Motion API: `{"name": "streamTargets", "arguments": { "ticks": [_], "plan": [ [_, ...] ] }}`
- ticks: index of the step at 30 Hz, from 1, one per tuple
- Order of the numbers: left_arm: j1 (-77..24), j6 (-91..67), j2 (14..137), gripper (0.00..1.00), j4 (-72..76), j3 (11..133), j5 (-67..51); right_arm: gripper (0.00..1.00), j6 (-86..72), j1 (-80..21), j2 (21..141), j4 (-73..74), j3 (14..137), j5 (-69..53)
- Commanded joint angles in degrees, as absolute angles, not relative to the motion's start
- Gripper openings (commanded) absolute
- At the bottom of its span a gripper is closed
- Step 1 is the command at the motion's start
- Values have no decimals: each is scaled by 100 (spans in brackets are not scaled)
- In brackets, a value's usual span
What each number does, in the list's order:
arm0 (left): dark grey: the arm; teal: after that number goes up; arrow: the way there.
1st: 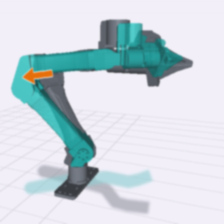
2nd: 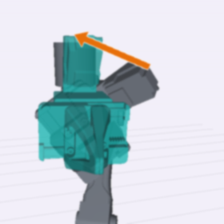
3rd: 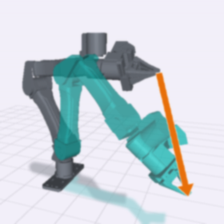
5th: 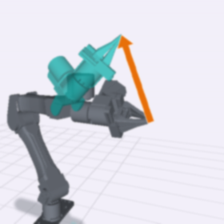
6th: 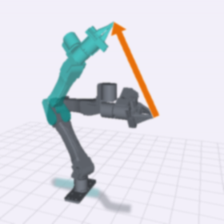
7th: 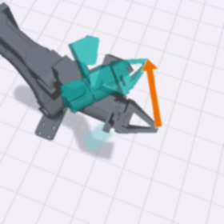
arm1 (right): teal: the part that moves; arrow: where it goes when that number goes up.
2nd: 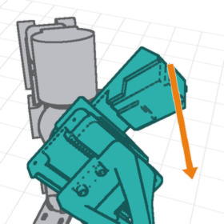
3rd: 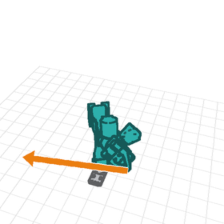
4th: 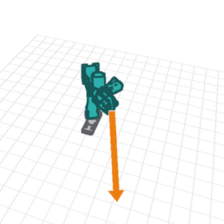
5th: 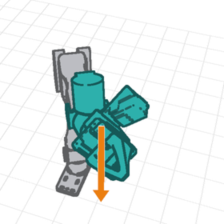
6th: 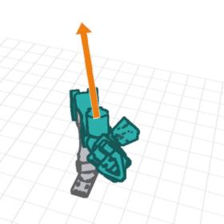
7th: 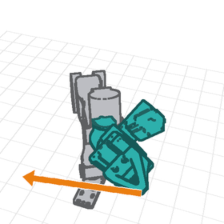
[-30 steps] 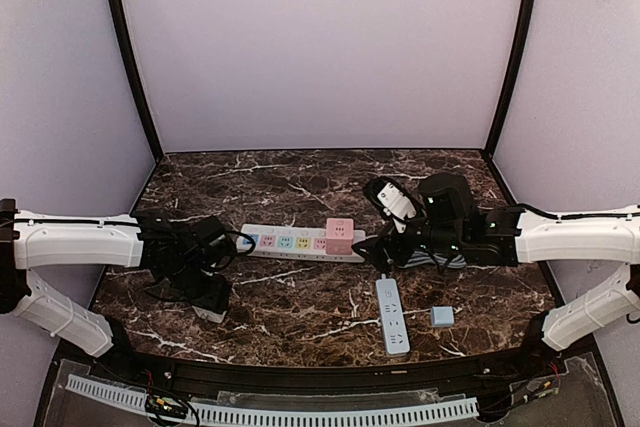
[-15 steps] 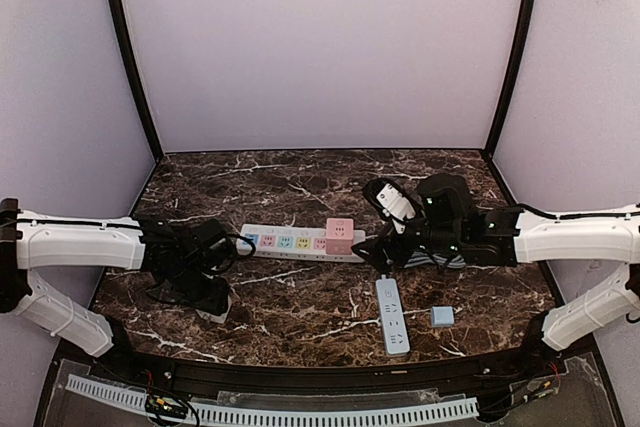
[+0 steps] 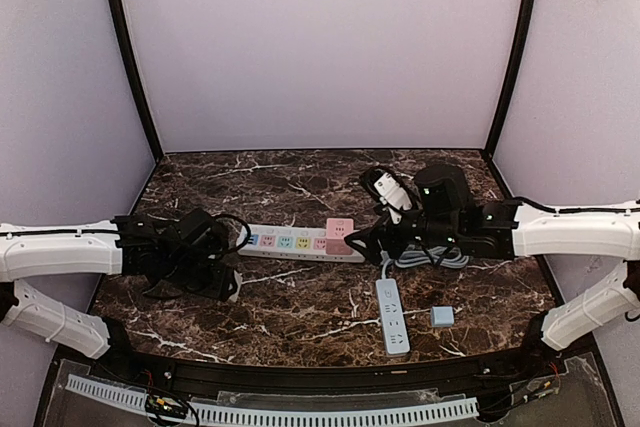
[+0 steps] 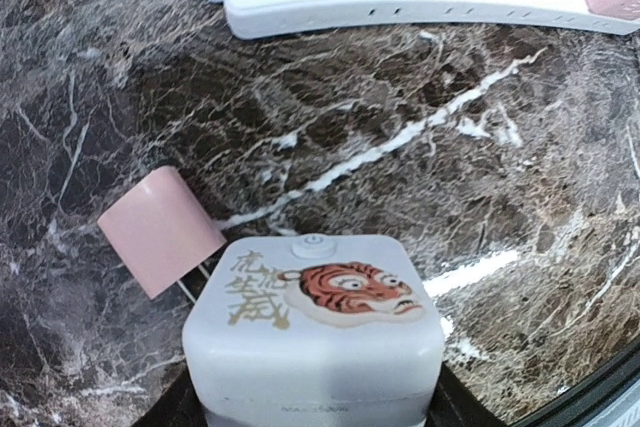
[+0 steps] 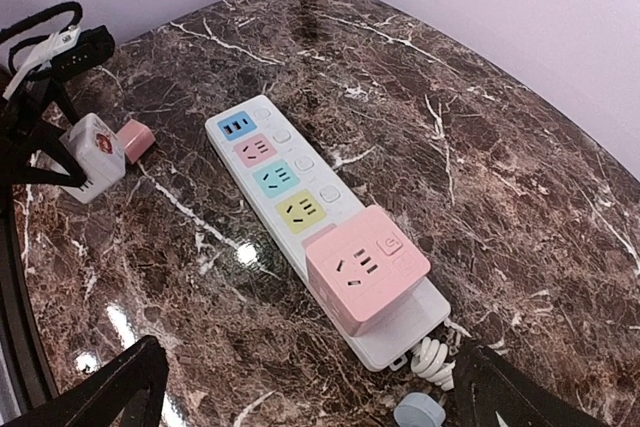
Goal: Insert the plug
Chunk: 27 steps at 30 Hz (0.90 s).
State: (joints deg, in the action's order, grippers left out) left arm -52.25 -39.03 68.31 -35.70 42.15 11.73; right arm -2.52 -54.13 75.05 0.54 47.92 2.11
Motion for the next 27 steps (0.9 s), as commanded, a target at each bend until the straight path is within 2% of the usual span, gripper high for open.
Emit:
{"name": "streamTargets", "arguments": {
  "ticks": [1, 13, 17, 20, 23, 27],
  "plan": [
    [-5468, -3713, 6729, 23, -2907, 4311, 1707, 99, -562, -5476, 7459, 168, 5042, 26],
    [-5818, -2905, 7206, 17, -160, 3974, 2323, 99, -1146, -5473, 7750, 903, 5850, -375],
    [-5821, -2405, 7365, 10, 912, 3767, 2455, 99, -1341, -5476, 7940, 1346, 6266, -332],
    [-5821, -1797, 7521, 2, 1587, 3606, 2461, 99, -1577, -5467, 8047, 1729, 6642, -550],
    [-5823, -1321, 7781, 1, 2458, 3453, 2373, 99, -1609, -5467, 8275, 2290, 7119, -1010],
    [-5825, -954, 7976, 1, 3113, 3293, 2036, 98, -1693, -5467, 8654, 3218, 7706, -1040]
  ]
}}
